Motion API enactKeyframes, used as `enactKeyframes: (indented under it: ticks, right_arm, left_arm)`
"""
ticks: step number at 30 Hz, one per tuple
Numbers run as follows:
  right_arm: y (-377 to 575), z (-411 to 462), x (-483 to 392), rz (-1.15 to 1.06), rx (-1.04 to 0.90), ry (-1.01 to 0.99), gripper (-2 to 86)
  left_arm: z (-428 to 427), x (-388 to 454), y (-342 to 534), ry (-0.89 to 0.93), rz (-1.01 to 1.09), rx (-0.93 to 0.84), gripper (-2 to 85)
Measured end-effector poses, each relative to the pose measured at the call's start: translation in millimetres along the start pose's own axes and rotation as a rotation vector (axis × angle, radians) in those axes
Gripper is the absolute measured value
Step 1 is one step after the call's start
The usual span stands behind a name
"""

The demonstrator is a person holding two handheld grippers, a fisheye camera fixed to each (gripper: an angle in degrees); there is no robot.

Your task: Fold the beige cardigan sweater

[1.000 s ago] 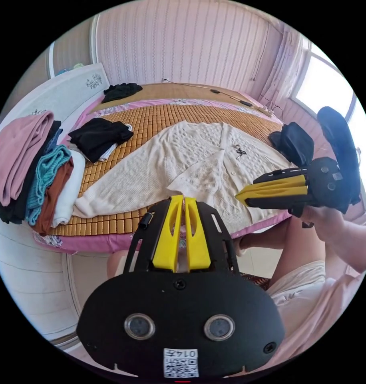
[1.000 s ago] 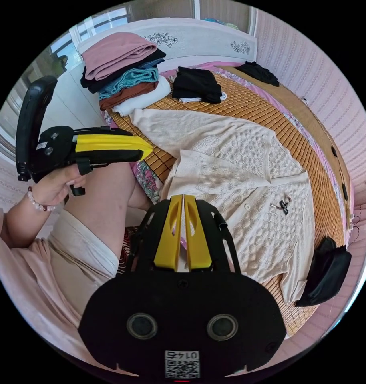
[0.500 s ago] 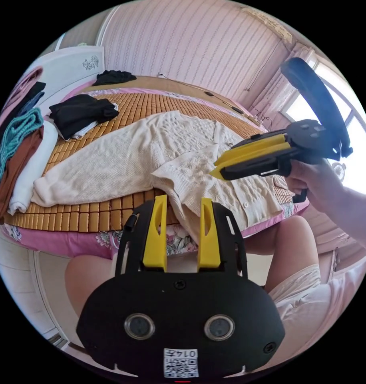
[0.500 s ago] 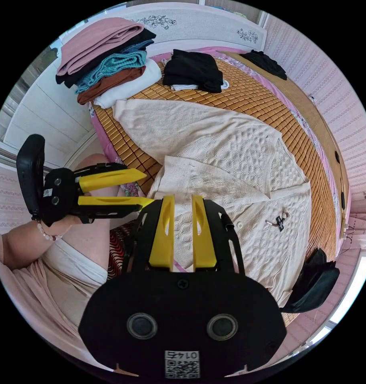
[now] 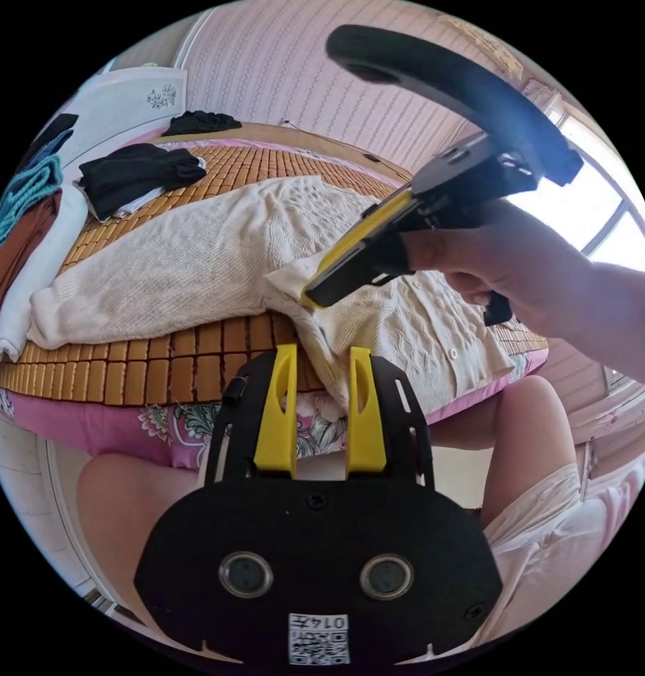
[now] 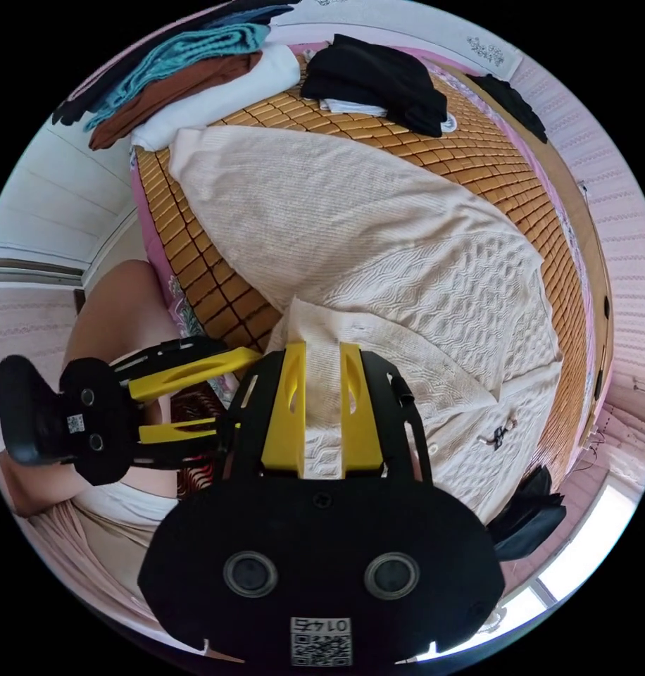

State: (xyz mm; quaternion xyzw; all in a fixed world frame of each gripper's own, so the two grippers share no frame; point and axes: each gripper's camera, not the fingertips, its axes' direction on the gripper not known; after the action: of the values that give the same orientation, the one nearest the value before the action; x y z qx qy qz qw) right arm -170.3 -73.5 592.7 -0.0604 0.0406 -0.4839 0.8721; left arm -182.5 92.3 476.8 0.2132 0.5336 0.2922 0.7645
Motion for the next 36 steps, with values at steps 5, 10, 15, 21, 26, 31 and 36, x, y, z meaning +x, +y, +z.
enactKeyframes:
  ticks: [5, 10, 15, 21, 26, 31, 36]
  right_arm:
    - [-1, 4, 17, -0.001, 0.013, -0.054, 2.3]
    - [12, 2, 26, 0.005, 0.027, -0.023, 0.1]
    - [61, -24, 58, 0.129, 0.185, -0.128, -0.4]
    - [197, -50, 97, 0.365, 0.389, -0.181, -0.5]
    - [293, 9, 111, 0.574, 0.237, -0.191, -0.2]
    - [316, 23, 120, 0.642, 0.278, -0.227, 4.3]
    - [299, 41, 132, 0.637, 0.266, -0.275, 7.8]
  left_arm:
    - [3, -7, -3, -0.002, -0.002, 0.006, 9.1]
    - [5, -6, -8, -0.013, 0.010, -0.001, 6.9]
    - [4, -7, -12, 0.013, -0.007, 0.007, 3.6]
    - [-12, 8, -15, 0.040, 0.056, 0.081, 2.9]
    - [-34, 31, -21, 0.062, 0.129, 0.145, 3.7]
    - [-34, 59, -32, 0.032, 0.219, 0.022, 6.3]
    - [-11, 94, -39, 0.050, 0.323, -0.154, 8.7]
